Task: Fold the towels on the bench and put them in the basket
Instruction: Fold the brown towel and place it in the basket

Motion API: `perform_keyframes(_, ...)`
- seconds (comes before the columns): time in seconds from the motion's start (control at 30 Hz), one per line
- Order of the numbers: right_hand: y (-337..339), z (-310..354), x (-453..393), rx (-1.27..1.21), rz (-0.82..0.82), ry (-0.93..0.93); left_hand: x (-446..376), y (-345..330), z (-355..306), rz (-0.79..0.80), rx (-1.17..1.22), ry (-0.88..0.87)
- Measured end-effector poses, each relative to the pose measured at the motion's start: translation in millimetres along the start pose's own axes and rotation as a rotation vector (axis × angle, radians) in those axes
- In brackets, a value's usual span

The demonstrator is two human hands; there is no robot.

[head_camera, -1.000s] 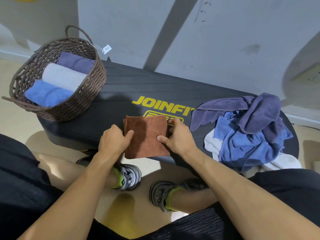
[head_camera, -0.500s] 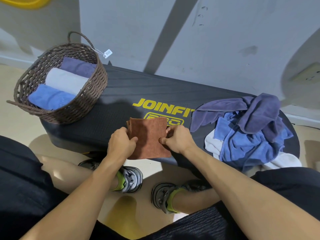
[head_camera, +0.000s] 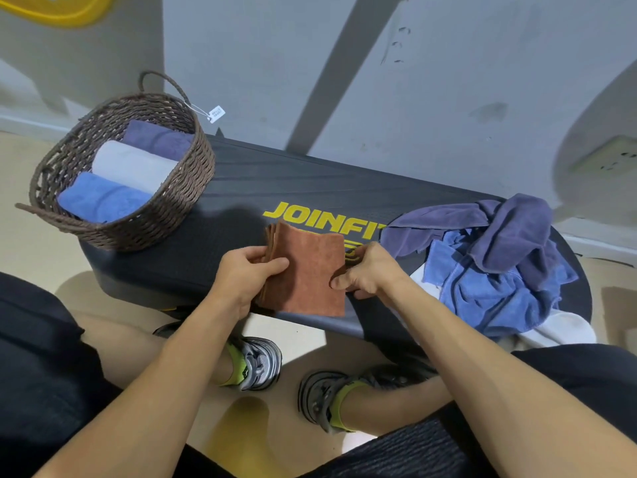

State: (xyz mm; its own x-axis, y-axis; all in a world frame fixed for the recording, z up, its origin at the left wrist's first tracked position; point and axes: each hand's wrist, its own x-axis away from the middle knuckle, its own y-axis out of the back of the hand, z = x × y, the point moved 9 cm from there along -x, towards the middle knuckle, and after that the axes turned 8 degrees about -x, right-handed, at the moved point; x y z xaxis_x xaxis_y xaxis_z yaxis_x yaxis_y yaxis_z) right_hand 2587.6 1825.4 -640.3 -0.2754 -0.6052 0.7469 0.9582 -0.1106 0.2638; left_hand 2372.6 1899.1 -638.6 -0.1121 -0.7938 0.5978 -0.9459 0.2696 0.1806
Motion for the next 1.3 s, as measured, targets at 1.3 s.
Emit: perform_keyframes(1.3, 34, -7, -10, -0.476, -0.200, 0.225, -19, -9, 9, -0.119, -0.289, -0.229)
